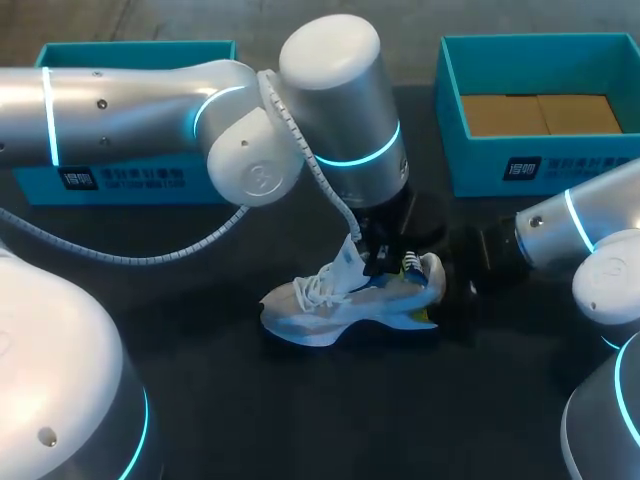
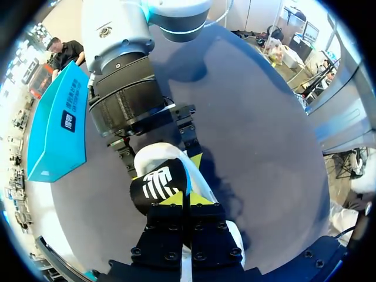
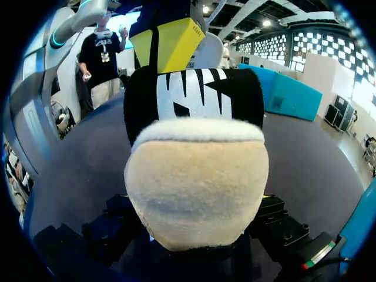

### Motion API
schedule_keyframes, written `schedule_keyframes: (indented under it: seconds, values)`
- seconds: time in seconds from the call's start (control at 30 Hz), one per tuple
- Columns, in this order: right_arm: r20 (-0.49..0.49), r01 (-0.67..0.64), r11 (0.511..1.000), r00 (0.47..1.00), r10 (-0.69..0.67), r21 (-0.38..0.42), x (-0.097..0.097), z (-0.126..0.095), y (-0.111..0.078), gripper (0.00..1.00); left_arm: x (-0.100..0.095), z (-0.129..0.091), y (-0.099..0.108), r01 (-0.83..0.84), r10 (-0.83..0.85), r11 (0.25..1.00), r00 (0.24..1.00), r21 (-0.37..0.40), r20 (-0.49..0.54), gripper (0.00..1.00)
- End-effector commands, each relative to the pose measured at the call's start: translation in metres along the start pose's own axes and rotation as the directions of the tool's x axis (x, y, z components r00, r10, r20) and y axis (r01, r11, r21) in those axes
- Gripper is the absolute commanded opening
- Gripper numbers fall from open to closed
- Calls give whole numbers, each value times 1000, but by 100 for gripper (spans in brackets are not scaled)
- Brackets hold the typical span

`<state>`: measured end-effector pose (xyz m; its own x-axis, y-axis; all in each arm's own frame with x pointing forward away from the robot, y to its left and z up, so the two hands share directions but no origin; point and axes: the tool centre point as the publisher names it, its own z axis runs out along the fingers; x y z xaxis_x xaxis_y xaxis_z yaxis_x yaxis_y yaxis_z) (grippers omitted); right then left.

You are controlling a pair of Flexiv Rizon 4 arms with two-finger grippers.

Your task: Take the shoe out of the shoebox, open the shoe tongue, remove and reinsert the insole, then place the shoe into the shoebox

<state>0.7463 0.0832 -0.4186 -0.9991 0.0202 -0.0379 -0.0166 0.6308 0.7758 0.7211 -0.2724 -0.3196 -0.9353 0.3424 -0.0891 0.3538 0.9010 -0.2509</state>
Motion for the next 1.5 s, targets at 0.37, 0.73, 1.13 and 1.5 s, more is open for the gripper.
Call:
schedule_keyframes:
  seconds: [0.37, 0.73, 1.13, 1.5]
  values:
    - [1, 0, 1000, 1000, 0, 3, 0, 1, 1, 0, 4, -21, -1, -9, 9, 1000, 999, -4, 35, 72]
    - [1, 0, 1000, 1000, 0, 3, 0, 1, 1, 0, 14, -25, -5, -30, 31, 1000, 998, -2, 58, 51]
    - [1, 0, 1000, 1000, 0, 3, 0, 1, 1, 0, 7, -6, 4, -7, 7, 1000, 1000, -12, 15, 27]
    - [1, 0, 1000, 1000, 0, 3, 0, 1, 1, 0, 11, -17, 7, -23, 23, 1000, 1000, 12, 22, 0]
